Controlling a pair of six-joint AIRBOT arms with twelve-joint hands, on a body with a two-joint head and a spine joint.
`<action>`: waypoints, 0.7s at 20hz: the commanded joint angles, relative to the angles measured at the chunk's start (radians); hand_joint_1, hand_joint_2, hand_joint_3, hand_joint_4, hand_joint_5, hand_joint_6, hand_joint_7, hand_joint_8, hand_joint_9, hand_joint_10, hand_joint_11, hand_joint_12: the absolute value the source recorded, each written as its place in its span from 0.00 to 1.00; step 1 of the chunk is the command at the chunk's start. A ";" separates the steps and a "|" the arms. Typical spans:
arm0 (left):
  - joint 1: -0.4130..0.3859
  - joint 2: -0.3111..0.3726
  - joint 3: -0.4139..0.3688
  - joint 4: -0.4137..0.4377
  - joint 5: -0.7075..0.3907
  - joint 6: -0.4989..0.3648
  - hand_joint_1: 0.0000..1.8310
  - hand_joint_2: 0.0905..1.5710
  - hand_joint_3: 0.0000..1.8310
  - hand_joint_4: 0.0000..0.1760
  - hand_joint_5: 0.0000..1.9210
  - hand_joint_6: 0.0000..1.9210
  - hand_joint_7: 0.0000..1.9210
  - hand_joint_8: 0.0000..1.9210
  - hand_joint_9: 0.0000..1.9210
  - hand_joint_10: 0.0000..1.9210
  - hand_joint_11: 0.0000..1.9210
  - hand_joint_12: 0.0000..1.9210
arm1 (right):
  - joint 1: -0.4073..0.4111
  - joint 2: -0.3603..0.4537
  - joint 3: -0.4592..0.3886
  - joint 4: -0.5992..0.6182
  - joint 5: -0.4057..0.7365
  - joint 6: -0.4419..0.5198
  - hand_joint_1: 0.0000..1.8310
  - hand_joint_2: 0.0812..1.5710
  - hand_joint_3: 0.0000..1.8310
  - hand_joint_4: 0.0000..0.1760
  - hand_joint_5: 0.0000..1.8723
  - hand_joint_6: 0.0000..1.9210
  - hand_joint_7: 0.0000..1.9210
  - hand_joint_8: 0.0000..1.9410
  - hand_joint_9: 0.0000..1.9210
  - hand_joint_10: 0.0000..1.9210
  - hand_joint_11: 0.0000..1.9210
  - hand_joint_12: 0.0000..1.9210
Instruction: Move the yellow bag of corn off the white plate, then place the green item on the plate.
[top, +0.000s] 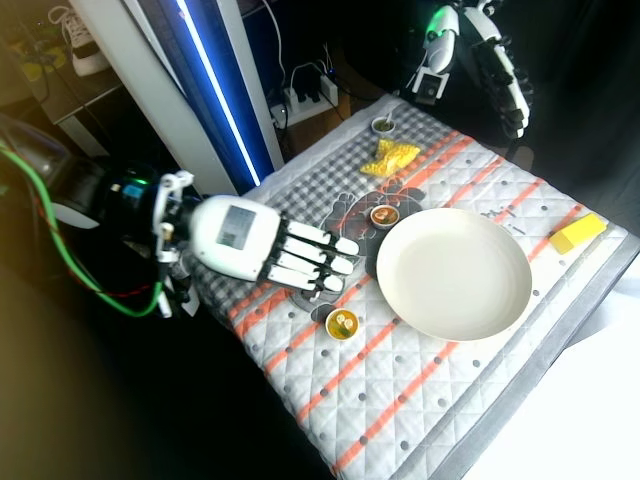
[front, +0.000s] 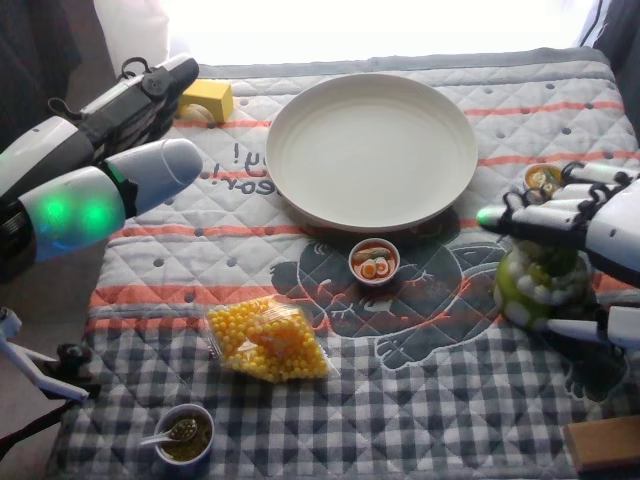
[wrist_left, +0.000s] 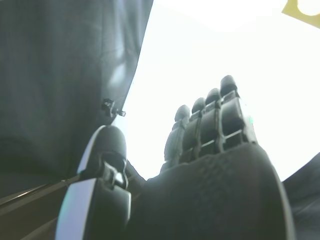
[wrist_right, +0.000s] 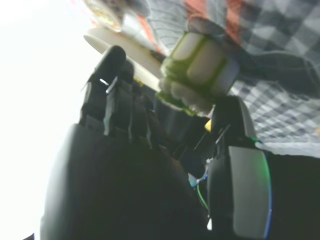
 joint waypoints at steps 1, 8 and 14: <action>-0.010 -0.006 0.002 0.010 -0.131 -0.015 0.17 0.84 0.00 0.00 0.05 0.00 0.00 0.00 0.00 0.00 0.00 0.00 | 0.017 -0.006 0.010 -0.002 0.081 -0.005 0.71 0.78 0.00 0.00 0.26 0.62 0.39 0.58 0.40 0.72 0.32 0.88; -0.006 -0.012 0.010 0.009 -0.145 -0.033 0.17 0.85 0.00 0.00 0.04 0.00 0.00 0.00 0.00 0.00 0.00 0.12 | 0.106 0.051 -0.027 -0.061 0.170 -0.005 0.59 0.85 0.01 0.00 0.27 0.87 0.34 0.83 0.31 0.90 0.30 1.00; -0.006 -0.031 0.024 0.003 -0.146 -0.045 0.15 0.85 0.00 0.12 0.05 0.00 0.00 0.00 0.00 0.00 0.00 0.06 | 0.342 -0.108 0.141 -0.081 0.072 -0.005 0.70 0.82 0.01 0.00 0.28 0.77 0.35 0.80 0.35 0.90 0.33 1.00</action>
